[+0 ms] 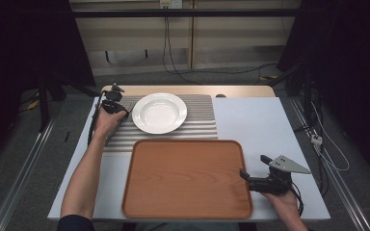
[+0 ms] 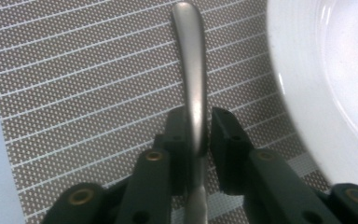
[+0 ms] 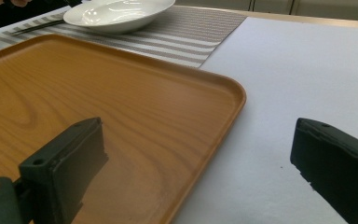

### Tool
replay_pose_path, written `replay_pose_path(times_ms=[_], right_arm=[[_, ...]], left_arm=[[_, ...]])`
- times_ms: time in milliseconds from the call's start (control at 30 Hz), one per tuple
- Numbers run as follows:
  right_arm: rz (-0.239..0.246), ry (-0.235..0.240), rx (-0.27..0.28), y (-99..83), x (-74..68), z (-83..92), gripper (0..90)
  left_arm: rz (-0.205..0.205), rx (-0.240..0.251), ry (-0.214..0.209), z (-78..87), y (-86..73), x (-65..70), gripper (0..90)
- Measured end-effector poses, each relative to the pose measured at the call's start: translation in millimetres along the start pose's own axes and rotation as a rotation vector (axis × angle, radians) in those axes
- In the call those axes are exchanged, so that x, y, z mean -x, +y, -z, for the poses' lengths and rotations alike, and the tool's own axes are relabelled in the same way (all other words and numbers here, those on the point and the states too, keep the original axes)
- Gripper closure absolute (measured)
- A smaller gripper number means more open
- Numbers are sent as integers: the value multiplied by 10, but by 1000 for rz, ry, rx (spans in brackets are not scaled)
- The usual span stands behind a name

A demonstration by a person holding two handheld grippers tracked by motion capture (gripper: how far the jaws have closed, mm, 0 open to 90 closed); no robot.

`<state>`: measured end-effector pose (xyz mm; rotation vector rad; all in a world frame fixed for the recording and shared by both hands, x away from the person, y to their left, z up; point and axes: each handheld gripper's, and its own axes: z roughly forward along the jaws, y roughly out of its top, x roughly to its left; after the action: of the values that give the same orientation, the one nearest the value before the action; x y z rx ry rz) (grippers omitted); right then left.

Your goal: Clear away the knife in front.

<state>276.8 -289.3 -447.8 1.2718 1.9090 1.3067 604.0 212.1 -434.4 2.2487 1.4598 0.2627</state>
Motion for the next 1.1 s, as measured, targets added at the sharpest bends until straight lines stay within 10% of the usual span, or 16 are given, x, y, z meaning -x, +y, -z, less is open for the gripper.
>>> replay_pose_path(times_ms=[1100], right_arm=[[1,3,0,3,-1,-6,30]], left_arm=[[-36,-21,16,223,15,37,799]])
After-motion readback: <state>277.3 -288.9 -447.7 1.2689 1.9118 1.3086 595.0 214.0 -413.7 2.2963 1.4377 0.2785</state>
